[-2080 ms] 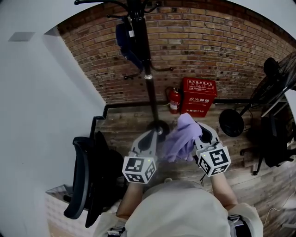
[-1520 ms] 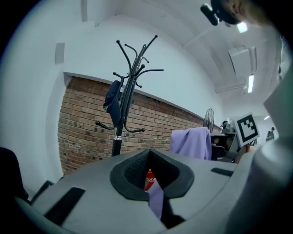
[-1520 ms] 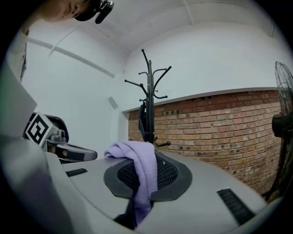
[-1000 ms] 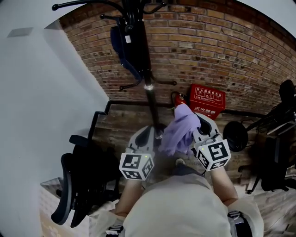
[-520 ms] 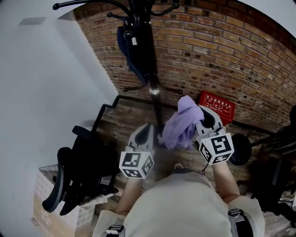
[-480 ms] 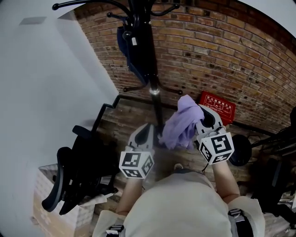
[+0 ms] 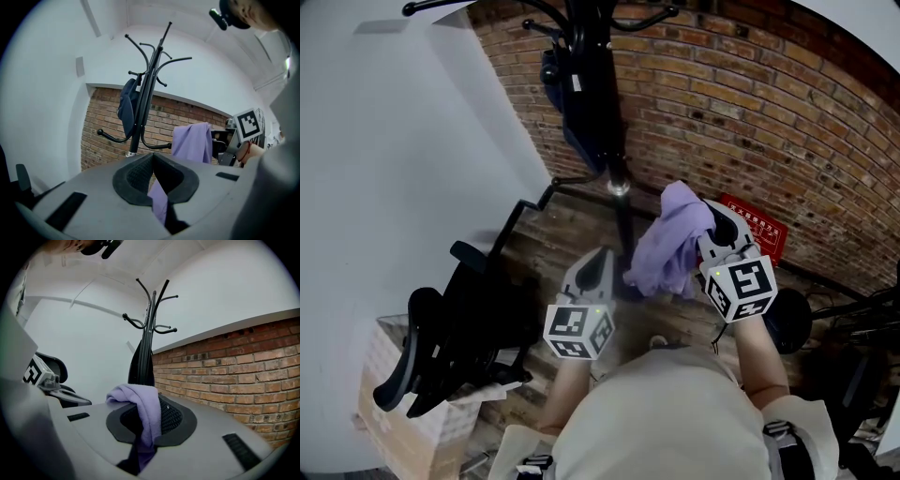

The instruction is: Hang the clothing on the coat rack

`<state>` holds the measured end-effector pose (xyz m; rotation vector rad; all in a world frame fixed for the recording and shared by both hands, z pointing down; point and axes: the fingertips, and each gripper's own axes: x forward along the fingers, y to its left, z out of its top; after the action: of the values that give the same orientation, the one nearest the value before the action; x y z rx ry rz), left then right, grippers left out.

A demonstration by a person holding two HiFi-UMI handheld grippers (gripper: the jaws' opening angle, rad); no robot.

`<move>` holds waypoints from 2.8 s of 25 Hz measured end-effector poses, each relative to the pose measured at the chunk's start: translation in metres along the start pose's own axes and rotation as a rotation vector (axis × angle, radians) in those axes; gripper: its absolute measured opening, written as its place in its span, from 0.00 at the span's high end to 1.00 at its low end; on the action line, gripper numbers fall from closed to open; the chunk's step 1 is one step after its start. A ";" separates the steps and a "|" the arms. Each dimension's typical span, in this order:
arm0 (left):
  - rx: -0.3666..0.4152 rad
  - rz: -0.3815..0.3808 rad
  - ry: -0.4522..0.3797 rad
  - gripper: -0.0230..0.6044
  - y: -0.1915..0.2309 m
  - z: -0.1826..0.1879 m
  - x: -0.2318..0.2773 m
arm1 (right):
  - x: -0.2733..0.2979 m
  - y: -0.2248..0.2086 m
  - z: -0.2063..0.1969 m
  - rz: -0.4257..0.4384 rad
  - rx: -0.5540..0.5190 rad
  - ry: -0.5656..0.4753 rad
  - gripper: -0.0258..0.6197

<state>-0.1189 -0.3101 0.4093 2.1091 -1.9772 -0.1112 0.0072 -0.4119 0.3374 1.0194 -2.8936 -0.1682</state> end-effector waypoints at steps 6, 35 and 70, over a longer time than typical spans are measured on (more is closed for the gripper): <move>-0.014 0.046 -0.007 0.96 0.001 -0.005 0.006 | 0.020 -0.006 0.004 0.058 -0.034 -0.009 0.92; -0.047 0.240 -0.020 0.96 0.017 -0.016 0.002 | 0.110 -0.006 0.009 0.262 -0.155 -0.019 0.92; -0.030 0.265 -0.021 0.96 0.023 -0.008 0.016 | 0.176 -0.070 -0.054 0.202 -0.083 0.120 0.91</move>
<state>-0.1379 -0.3262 0.4245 1.8152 -2.2303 -0.1130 -0.0807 -0.5813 0.3869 0.6934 -2.8312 -0.2052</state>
